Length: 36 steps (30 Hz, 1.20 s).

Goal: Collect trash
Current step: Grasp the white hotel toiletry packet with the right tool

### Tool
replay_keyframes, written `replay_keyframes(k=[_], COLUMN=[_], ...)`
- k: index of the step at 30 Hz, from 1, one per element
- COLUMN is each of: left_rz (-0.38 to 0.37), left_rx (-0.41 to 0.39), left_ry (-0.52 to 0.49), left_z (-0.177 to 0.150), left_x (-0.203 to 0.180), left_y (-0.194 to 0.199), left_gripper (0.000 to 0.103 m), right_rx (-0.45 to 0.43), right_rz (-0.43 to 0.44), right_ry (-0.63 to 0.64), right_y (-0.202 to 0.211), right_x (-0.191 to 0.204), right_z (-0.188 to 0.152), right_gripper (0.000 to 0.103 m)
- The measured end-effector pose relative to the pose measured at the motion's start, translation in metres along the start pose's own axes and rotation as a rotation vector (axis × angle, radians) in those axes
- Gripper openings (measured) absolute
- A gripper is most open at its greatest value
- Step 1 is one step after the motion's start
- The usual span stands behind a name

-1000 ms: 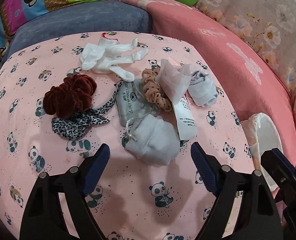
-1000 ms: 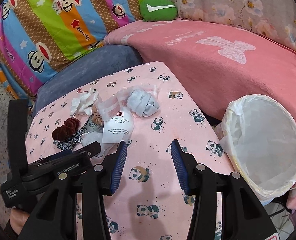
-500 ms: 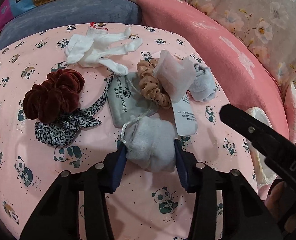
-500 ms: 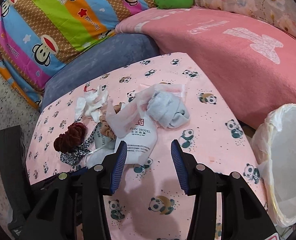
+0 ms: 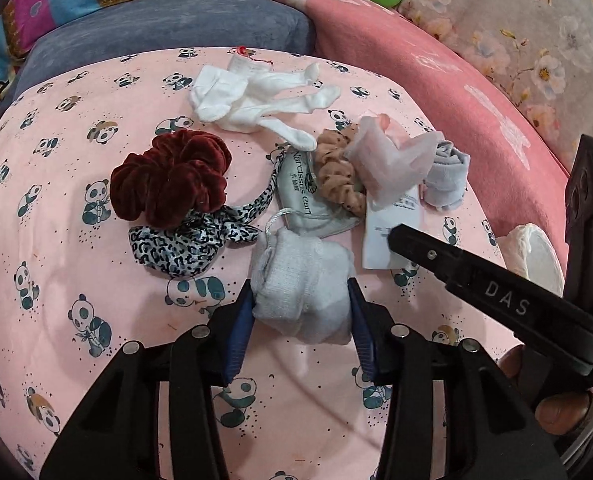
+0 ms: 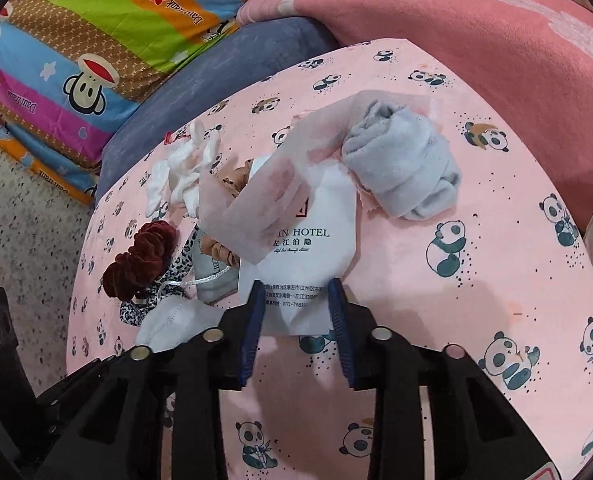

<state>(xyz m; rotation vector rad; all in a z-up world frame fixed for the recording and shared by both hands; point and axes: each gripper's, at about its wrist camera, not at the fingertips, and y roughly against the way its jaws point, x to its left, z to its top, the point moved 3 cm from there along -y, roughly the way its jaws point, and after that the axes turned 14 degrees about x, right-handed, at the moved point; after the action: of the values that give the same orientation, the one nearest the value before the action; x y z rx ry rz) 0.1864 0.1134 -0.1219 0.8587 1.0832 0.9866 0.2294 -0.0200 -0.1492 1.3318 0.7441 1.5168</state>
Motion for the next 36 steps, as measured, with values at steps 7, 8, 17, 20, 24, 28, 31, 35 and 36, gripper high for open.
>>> replay_keyframes(k=[7,8,17,20,24,28,31,35,36], left_rz=[0.003,0.004,0.028,0.036,0.054,0.053,0.049,0.043,0.04], left_rx=[0.002,-0.001,-0.038,-0.054,-0.066,-0.063,-0.059,-0.052,-0.052], left_ry=[-0.002,-0.003,0.002,0.002,-0.002,0.005,0.009,0.006,0.005], left_z=[-0.012,-0.014,-0.014,-0.007,0.004,0.009,0.008,0.002,0.001], left_x=[-0.006,-0.008,-0.011,-0.01,-0.01,-0.006,-0.004,-0.007,-0.009], left_y=[0.004,0.006,0.023,0.027,0.028,0.025,0.025,0.025,0.025], left_gripper=[0.043,0.043,0.043,0.043,0.043,0.043,0.043,0.043,0.043], right_rx=[0.0,-0.003,-0.056,-0.04,-0.025,0.001,-0.002,0.008,0.006], right_rz=[0.042,0.045,-0.003,-0.013,0.0,-0.011,0.0,0.028,0.036], right_ry=[-0.005,-0.006,-0.007,-0.003,-0.024,-0.024,-0.023,-0.033,-0.036], right_y=[0.013,0.015,0.033,0.026,0.011,-0.004,-0.003,0.003,0.006], right_x=[-0.004,-0.005,-0.002,0.0,0.0,0.0,-0.001,-0.007,-0.008], right_z=[-0.028,-0.032,-0.028,-0.014,0.001,0.006,0.003,-0.009,-0.015], right_gripper=[0.003,0.003,0.043,0.049,0.058,0.056,0.045,0.023,0.022])
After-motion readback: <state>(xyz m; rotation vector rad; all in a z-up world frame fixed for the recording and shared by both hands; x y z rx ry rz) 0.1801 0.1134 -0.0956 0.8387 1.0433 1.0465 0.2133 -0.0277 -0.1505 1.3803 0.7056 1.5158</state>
